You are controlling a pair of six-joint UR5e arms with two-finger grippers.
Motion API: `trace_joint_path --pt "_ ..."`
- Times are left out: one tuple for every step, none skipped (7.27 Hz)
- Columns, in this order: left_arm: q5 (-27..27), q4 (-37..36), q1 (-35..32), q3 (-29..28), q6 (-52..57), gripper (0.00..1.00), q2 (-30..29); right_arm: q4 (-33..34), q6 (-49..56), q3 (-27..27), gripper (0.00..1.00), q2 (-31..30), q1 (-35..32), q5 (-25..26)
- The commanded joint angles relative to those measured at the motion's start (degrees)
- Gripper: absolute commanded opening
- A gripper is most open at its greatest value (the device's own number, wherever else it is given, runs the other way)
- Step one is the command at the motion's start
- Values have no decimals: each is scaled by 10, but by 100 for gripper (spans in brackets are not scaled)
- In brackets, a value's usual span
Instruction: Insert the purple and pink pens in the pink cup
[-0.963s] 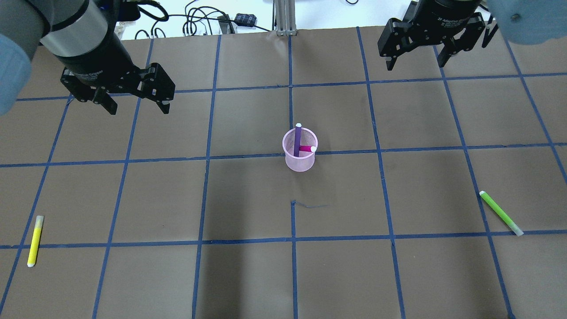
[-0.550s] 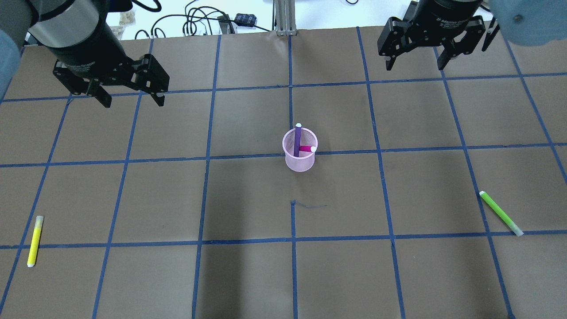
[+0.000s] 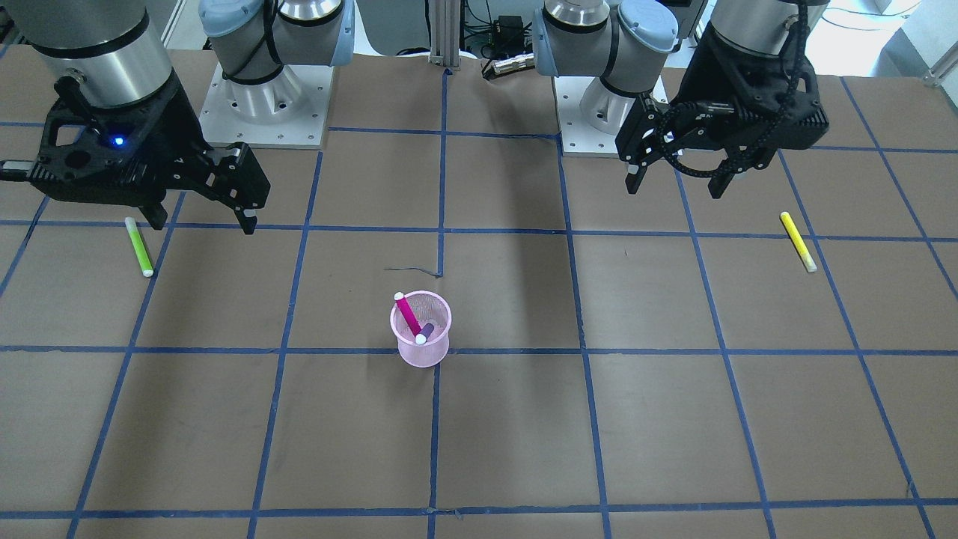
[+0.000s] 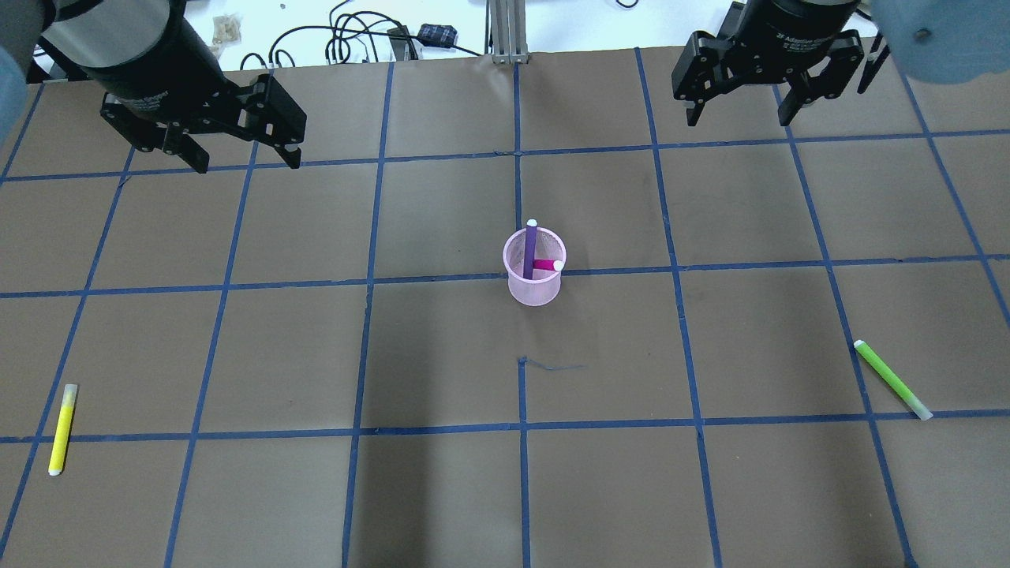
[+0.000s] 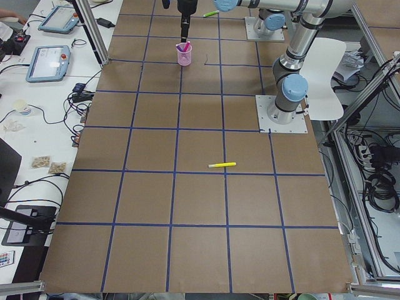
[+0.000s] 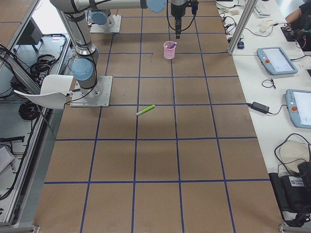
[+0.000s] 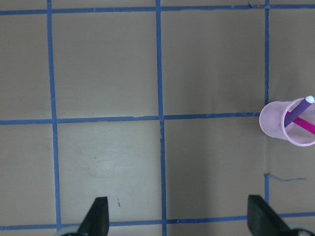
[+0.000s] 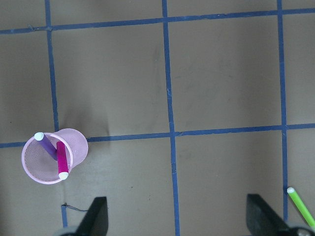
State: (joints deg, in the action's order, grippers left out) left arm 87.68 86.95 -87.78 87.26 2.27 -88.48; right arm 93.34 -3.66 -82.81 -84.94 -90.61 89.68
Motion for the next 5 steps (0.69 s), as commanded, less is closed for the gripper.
trace_joint_path --pt "40 45 0 -1 0 100 2 0 1 -1 100 -1 0 1" --pt "46 45 -2 -2 0 100 1 0 0 -2 100 -1 0 0" --pt "47 42 -4 0 1 100 -3 0 1 -1 100 1 0 -1" --pt "47 39 -4 -2 18 100 -3 0 2 2 100 3 0 1" --pt "47 39 -3 1 19 100 -4 0 2 2 100 3 0 0"
